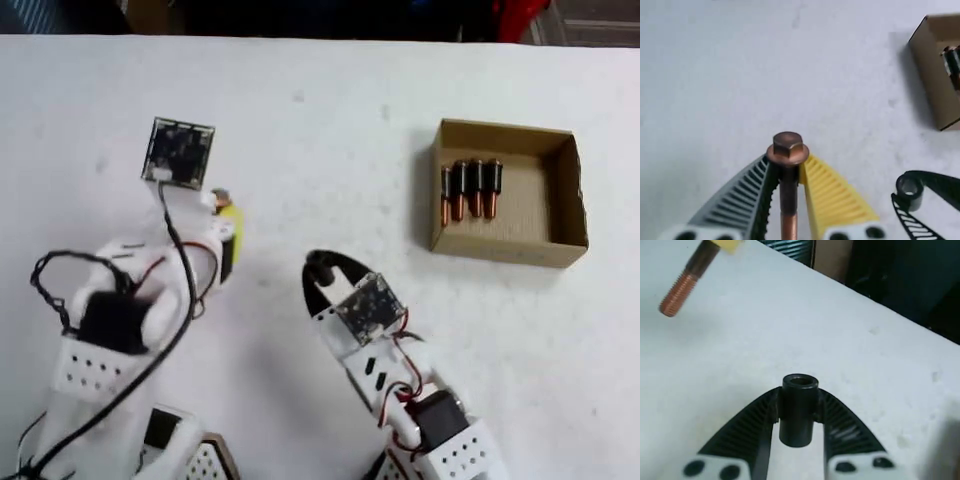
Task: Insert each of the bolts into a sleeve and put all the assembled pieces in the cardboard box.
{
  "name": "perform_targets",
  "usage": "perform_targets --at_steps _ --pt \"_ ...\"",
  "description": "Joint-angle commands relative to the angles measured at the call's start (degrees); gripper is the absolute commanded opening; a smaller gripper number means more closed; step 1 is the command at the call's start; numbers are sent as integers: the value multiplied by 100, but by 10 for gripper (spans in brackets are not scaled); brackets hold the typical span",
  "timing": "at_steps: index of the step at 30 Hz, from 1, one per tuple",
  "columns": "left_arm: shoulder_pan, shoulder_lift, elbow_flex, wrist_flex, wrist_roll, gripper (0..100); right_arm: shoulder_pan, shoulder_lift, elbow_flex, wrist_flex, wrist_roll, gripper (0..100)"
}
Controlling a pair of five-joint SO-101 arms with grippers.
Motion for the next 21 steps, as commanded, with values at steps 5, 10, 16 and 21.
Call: perform_targets --at_steps 5,10,16,21 --pt "523 -629 448 -1556 273 20 -145 -57 167 -1015 0 16" --pt "708 -998 967 -2708 273 20 -180 -57 193 -1437 -519 16" --pt "708 -1446 1433 -3701 273 20 -180 -57 193 -1490 -1134 16" --pt "796 -1648 1530 -4237 290 20 -180 -22 193 -1446 -1134 16"
